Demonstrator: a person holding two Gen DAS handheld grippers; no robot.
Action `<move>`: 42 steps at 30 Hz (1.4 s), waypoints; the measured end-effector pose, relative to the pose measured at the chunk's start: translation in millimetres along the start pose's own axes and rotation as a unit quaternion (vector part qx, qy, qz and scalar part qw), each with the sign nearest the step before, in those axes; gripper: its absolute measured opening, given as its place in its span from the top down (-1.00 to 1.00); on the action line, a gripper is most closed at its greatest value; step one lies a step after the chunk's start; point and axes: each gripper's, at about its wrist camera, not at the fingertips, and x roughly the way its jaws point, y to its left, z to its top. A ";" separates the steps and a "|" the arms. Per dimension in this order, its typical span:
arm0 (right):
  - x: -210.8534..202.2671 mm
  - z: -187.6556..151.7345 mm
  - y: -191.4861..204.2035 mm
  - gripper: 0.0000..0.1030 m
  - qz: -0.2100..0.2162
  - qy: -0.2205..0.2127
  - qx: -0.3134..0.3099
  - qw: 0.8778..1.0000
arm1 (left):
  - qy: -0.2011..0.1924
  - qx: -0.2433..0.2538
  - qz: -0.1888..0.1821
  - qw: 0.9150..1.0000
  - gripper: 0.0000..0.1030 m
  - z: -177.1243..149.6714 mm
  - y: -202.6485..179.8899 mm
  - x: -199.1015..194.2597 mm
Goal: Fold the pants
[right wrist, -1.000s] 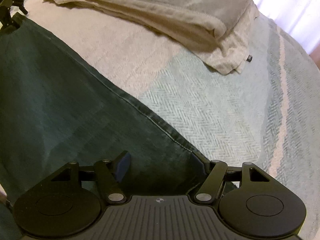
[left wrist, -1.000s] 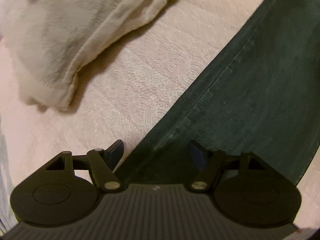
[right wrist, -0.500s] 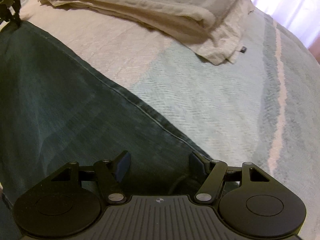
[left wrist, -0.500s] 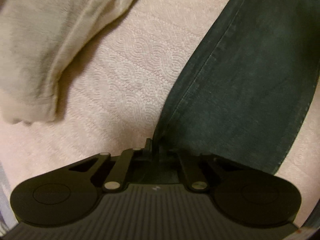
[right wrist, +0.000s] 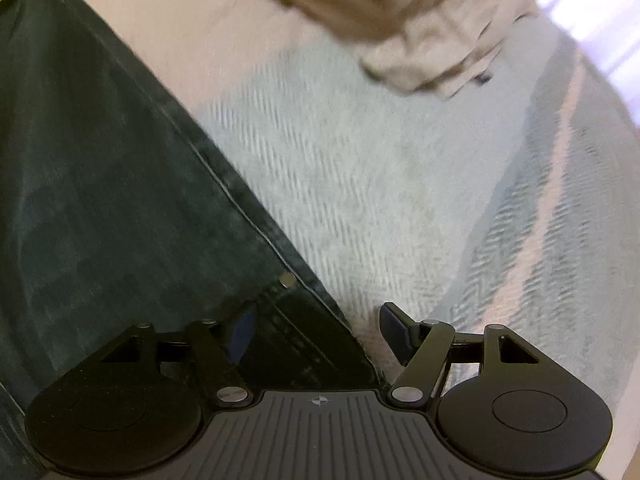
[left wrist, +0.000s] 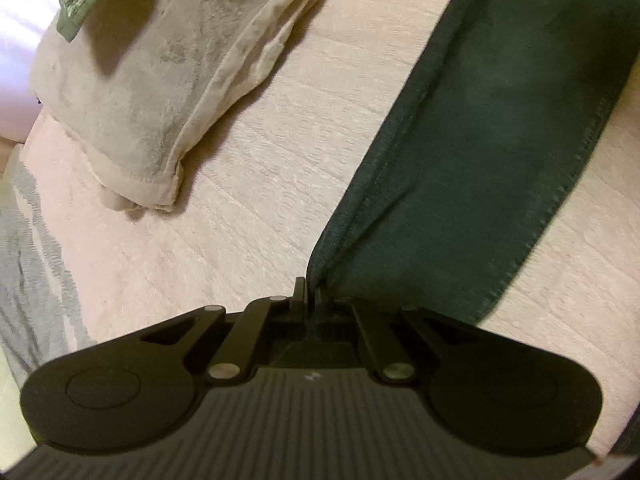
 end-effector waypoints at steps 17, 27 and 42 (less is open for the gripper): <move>-166.7 -89.7 69.4 0.98 -0.141 -0.155 0.005 0.978 | -0.039 -0.050 0.118 0.991 0.98 -34.8 -68.4 -134.4; -211.1 -285.1 291.4 0.98 -0.177 -0.119 0.069 0.975 | 0.039 -0.110 0.041 0.992 0.99 -178.0 -285.5 -219.7; -201.3 -337.5 328.2 -0.04 -0.063 -0.187 0.568 0.799 | 0.052 -0.068 -0.014 0.996 0.99 -222.0 -374.6 -136.6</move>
